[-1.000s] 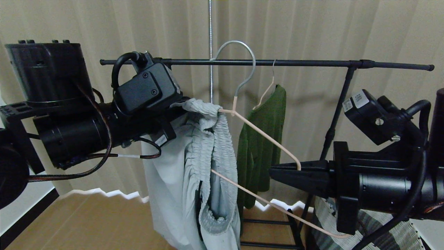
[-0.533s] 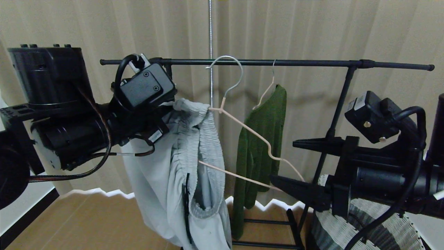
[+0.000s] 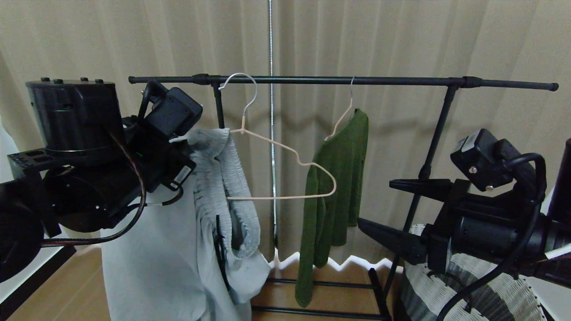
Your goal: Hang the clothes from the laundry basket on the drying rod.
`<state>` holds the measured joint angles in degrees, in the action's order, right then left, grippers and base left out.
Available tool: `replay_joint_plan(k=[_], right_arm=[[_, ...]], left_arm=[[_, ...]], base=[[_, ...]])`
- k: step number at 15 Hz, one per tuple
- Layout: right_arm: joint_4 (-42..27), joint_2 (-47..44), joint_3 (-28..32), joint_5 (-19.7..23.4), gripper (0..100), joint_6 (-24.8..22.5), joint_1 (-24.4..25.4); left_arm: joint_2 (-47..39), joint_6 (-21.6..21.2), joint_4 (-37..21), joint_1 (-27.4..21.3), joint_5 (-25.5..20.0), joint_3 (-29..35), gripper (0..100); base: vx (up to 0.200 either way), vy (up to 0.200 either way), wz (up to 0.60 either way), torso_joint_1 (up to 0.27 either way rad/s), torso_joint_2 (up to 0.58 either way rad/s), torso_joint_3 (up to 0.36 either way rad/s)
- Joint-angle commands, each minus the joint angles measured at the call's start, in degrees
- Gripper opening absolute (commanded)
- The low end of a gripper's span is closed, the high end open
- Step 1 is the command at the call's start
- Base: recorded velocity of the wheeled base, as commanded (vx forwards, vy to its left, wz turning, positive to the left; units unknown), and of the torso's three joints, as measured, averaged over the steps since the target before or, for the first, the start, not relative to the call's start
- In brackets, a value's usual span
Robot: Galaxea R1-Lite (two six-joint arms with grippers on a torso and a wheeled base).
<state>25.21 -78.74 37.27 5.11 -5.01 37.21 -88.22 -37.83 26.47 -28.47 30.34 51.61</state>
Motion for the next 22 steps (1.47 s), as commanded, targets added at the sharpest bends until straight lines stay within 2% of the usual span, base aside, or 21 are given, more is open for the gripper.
replay_joint_plan(k=[1, 4, 5, 6, 7, 10, 15, 20, 21, 22], right_arm=[[0.1, -1.5, -0.5, 0.2, 100, 0.4, 1.2], [0.0, -2.6, -0.9, 0.1, 100, 1.9, 5.7], [0.2, -3.4, -0.9, 0.0, 100, 3.3, 7.1], [0.3, -5.4, -0.2, -1.2, 100, 5.7, 9.6], [1.6, -7.2, 0.4, -2.0, 100, 6.9, 10.7], [10.9, -15.8, 3.2, -6.3, 100, 7.6, 11.7], [14.1, -26.0, 10.7, -12.0, 100, 7.6, 11.0], [16.4, -29.8, 10.3, -13.1, 100, 7.6, 7.0], [16.4, -29.5, 9.9, -13.6, 0, 7.6, 6.2], [16.5, -29.1, 9.6, -13.9, 0, 7.6, 5.9]], left_arm=[[-0.6, 2.6, 0.0, 0.0, 0.2, 0.2, 0], [-3.4, 10.8, 0.1, -0.3, 2.2, 3.5, 0], [-4.0, 12.5, 0.1, -0.5, 2.4, 4.6, 0], [-4.5, 16.3, 0.1, -1.7, 2.4, 6.4, 0], [-4.3, 17.7, 0.1, -2.6, 2.4, 6.7, 0], [-2.7, 18.7, 0.0, -5.4, 2.4, 6.8, 0], [0.4, 18.7, 0.0, -8.3, 2.3, 6.3, 0], [2.5, 18.6, -0.1, -9.4, 2.3, 6.3, 0], [2.5, 18.6, -0.1, -9.4, 2.3, 6.3, 0], [2.5, 18.6, -0.1, -9.3, 2.3, 6.3, 0]], base=[[0.000, 0.000, 0.00, 0.000, 0.00, 0.000], [0.000, 0.000, 0.00, 0.000, 0.00, 0.000], [0.000, 0.000, 0.00, 0.000, 0.00, 0.000], [0.000, 0.000, 0.00, 0.000, 0.00, 0.000], [0.000, 0.000, 0.00, 0.000, 0.00, 0.000], [0.000, 0.000, 0.00, 0.000, 0.00, 0.000], [0.000, 0.000, 0.00, 0.000, 0.00, 0.000], [0.000, 0.000, 0.00, 0.000, 0.00, 0.000], [0.000, 0.000, 0.00, 0.000, 0.00, 0.000], [0.000, 0.000, 0.00, 0.000, 0.00, 0.000]])
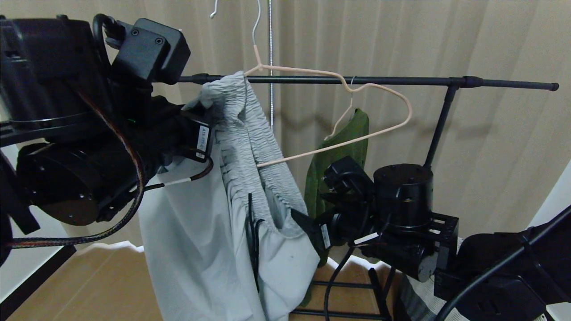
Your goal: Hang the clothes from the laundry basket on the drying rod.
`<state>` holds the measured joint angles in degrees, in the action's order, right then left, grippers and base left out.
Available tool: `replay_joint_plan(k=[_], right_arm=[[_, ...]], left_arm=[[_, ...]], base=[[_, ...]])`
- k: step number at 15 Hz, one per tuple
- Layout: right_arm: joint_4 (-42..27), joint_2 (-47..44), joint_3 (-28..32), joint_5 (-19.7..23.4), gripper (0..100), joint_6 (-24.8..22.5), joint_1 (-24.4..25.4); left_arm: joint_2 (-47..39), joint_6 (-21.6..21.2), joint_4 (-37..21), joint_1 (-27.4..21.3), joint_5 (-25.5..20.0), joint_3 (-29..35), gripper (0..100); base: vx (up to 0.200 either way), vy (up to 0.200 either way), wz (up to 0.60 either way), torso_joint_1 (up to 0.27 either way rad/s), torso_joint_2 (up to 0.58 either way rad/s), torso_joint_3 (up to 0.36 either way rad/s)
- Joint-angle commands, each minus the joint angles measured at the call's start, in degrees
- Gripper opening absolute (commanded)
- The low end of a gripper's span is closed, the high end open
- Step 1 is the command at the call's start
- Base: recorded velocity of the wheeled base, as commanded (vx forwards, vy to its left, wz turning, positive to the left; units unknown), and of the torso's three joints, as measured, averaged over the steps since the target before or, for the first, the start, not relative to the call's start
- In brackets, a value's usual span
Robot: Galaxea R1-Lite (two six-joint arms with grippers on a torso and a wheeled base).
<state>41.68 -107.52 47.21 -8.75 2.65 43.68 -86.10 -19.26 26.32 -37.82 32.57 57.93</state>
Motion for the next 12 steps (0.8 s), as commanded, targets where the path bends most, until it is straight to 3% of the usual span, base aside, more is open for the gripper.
replay_joint_plan(k=[1, 3, 7, 9, 12], right_arm=[[0.0, 0.9, -1.9, -0.3, 0, 0.0, -1.3], [-0.1, 2.9, -3.2, -0.6, 0, -0.1, -2.5], [-0.8, 9.6, -4.1, -0.3, 0, -3.0, -13.4], [-0.7, 10.7, -3.7, 0.0, 0, -3.7, -16.7], [-0.6, 11.6, -3.2, 0.1, 0, -3.7, -17.8]], left_arm=[[0.4, -0.2, 0.0, 0.4, 0.0, -0.2, 0], [0.3, -0.6, 0.0, 0.7, -0.1, -1.2, 0], [1.6, -7.0, 0.4, 2.7, -0.4, -8.3, 0], [1.6, -7.5, 0.4, 3.2, -0.5, -11.1, 0], [2.2, -9.4, 0.4, 3.4, -0.5, -14.9, 0]], base=[[0.000, 0.000, 0.00, 0.000, 0.00, 0.000], [0.000, 0.000, 0.00, 0.000, 0.00, 0.000], [0.000, 0.000, 0.00, 0.000, 0.00, 0.000], [0.000, 0.000, 0.00, 0.000, 0.00, 0.000], [0.000, 0.000, 0.00, 0.000, 0.00, 0.000]])
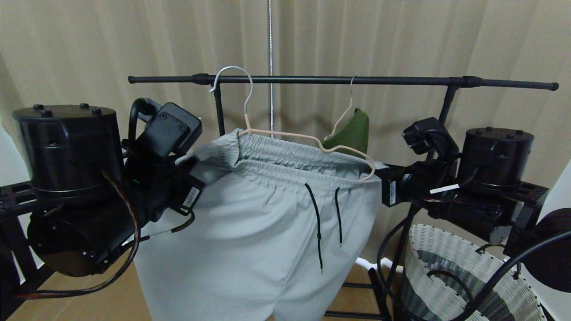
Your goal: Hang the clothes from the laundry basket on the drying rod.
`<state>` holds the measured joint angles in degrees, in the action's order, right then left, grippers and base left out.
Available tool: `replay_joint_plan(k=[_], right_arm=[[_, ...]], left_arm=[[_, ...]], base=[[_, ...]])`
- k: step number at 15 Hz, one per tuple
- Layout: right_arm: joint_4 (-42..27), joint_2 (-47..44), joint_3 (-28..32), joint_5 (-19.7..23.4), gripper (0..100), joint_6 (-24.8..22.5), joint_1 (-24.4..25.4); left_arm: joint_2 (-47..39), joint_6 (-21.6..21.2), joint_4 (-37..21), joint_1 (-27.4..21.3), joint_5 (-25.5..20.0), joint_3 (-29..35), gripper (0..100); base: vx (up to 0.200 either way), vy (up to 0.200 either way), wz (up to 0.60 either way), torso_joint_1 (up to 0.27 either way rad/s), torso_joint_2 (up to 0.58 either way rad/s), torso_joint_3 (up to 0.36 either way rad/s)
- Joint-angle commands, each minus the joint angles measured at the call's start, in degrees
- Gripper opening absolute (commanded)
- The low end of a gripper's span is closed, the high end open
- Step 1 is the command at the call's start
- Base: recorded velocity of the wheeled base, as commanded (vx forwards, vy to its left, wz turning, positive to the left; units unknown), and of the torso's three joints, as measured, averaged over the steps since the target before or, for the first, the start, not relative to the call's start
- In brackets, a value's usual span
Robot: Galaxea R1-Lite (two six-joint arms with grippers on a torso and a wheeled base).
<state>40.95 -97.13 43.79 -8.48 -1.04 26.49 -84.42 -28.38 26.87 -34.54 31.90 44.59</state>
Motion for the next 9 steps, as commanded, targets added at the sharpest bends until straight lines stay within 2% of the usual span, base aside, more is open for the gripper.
replay_joint_plan(k=[1, 7, 9], right_arm=[[0.1, 1.5, 0.4, -0.1, 0, 0.0, -0.8], [-0.4, 3.2, 0.7, 0.0, 0, 0.0, -0.8], [-0.7, 3.9, 0.8, 0.2, 0, -0.8, -0.8]], left_arm=[[0.7, -1.2, -0.1, 0.3, 0.2, -2.7, 0], [0.9, -2.4, -0.1, 1.5, 0.2, -5.7, 0], [0.8, -4.9, -0.1, 3.0, 0.2, -5.7, 0]], base=[[0.000, 0.000, 0.00, 0.000, 0.00, 0.000], [0.000, 0.000, 0.00, 0.000, 0.00, 0.000], [0.000, 0.000, 0.00, 0.000, 0.00, 0.000]])
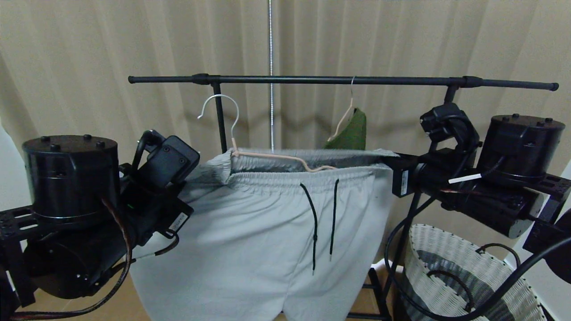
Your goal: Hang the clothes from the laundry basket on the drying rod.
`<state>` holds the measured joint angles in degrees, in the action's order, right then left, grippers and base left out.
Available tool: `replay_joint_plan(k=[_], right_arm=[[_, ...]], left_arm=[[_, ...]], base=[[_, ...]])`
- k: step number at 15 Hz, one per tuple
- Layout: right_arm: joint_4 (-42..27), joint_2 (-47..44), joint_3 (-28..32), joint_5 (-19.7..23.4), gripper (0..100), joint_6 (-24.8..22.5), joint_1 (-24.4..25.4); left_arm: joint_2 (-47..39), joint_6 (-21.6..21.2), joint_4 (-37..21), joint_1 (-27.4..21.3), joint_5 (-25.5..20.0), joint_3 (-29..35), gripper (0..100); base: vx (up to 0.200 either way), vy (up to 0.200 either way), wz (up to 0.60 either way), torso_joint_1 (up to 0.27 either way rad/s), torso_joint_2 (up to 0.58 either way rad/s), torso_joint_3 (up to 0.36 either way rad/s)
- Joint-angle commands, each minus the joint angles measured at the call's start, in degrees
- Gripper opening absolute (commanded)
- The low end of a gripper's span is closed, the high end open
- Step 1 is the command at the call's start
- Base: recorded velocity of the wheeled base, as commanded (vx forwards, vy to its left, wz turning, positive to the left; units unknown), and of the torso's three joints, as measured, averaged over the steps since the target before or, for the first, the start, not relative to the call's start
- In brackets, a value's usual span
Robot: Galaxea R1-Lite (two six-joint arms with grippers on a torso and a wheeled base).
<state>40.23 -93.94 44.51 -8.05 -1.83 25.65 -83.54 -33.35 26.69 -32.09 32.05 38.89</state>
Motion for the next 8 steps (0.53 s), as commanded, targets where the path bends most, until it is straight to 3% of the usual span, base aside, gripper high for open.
replay_joint_plan(k=[1, 4, 8], right_arm=[[-0.1, 1.1, -0.1, 1.5, 0, -0.3, 0.2], [0.0, 2.0, -0.2, 4.3, 0, -0.3, 4.3], [0.6, 1.3, -1.5, 4.3, 0, -0.1, 10.7]], left_arm=[[-0.2, -0.2, 0.0, 0.7, 0.0, 0.0, 0], [-0.5, -0.3, 0.0, 0.6, 0.0, -0.1, 0], [-0.4, -0.2, 0.1, 0.4, 0.0, 0.2, 0]], base=[[0.000, 0.000, 0.00, 0.000, 0.00, 0.000], [0.000, 0.000, 0.00, 0.000, 0.00, 0.000], [0.000, 0.000, 0.00, 0.000, 0.00, 0.000]])
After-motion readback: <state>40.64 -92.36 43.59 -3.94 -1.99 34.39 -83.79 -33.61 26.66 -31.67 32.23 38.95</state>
